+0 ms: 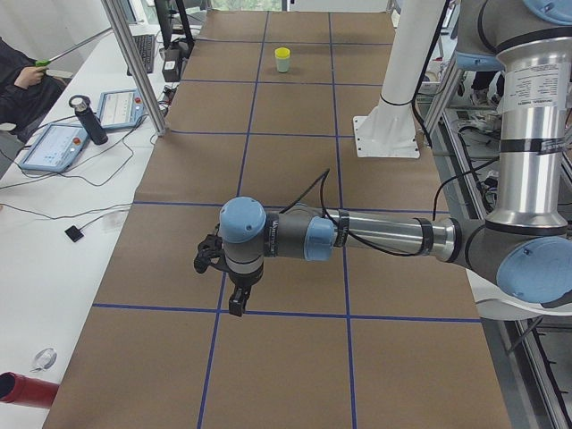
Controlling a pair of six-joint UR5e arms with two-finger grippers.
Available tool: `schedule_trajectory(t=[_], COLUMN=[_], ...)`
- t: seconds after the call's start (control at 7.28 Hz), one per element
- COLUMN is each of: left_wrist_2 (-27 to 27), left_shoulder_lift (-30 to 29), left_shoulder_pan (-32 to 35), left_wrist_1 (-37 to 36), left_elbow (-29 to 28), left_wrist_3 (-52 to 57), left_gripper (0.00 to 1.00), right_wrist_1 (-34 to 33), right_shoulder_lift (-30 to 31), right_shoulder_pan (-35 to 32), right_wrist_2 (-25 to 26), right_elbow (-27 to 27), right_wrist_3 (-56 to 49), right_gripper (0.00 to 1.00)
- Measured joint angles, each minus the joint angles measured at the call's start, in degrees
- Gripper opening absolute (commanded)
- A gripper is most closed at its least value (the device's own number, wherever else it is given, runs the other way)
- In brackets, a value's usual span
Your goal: Transfer and stack yellow cup on green cup
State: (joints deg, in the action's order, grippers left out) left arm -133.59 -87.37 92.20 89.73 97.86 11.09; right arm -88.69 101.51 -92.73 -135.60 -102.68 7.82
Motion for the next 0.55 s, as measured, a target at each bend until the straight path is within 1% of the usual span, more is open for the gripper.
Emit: schedule_trajectory(t=[0.55], left_wrist_2=[0.07], left_shoulder_lift=[-0.11], left_shoulder_pan=[-0.08], left_wrist_1=[-0.05], left_elbow=[-0.26], left_wrist_3=[0.32], left_gripper=[1.00], right_wrist_1=[0.01], right_shoulder_lift=[0.00], right_shoulder_pan=[0.00], right_wrist_2=[0.08], right_elbow=[0.11], right_wrist_3=[-0.02], right_gripper=[0.99])
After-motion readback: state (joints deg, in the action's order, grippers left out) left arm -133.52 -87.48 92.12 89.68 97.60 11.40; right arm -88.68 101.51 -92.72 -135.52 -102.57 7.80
